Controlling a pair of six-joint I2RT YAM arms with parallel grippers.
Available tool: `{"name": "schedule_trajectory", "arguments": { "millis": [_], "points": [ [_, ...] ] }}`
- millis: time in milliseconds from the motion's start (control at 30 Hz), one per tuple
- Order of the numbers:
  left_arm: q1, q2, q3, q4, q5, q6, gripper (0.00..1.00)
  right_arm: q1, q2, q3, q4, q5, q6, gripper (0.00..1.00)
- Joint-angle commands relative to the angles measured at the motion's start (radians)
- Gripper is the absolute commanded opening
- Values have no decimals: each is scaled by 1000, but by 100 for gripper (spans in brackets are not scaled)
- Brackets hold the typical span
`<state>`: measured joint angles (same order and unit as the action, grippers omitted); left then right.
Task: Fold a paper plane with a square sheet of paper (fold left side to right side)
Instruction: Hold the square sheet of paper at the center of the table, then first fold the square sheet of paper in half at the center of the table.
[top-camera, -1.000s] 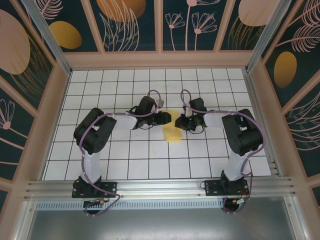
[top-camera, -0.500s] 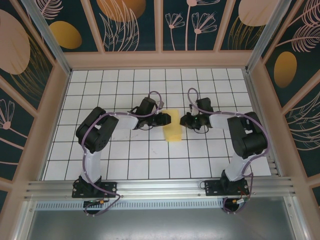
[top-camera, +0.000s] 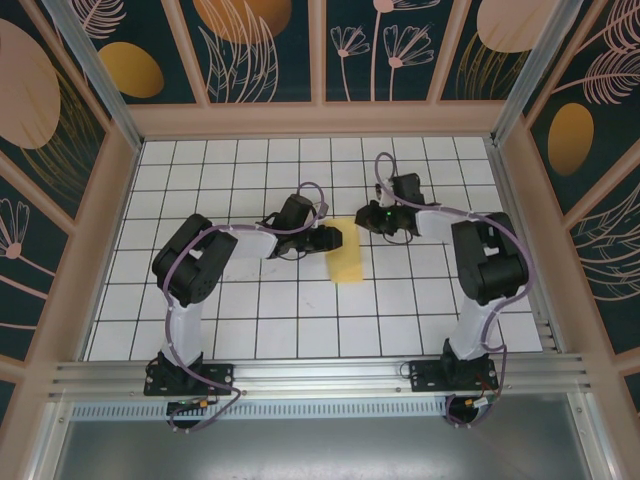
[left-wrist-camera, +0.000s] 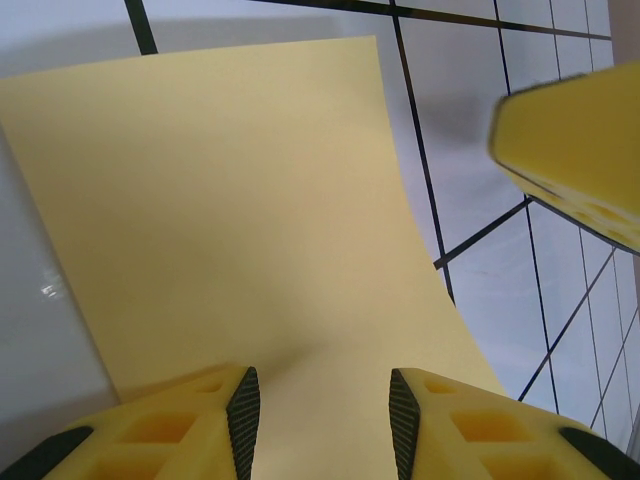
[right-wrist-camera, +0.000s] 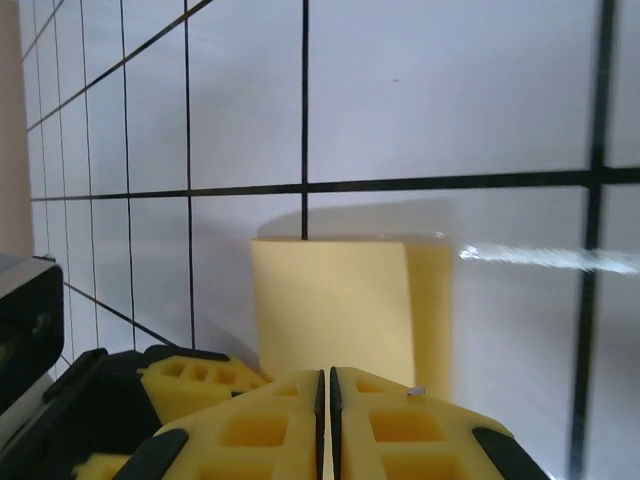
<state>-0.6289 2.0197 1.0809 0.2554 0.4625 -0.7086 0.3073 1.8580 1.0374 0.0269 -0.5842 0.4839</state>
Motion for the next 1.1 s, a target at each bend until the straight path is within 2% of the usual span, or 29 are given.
{"name": "schedule_trajectory", "arguments": {
  "millis": [0,267,667,1067],
  "points": [
    [-6,44,7,-65,-41,20,42,23,61,75,-8,-25,-13,14],
    [-9,32,9,-59,-35,21,42,42,199,154,-57,-19,-29,14],
    [-11,-105,-35,-10,-4,26,47,49,244,153,-129,48,-51,14],
    [-26,-41,-16,-8,36,30,46,66,261,183,-175,89,-56,14]
  ]
}}
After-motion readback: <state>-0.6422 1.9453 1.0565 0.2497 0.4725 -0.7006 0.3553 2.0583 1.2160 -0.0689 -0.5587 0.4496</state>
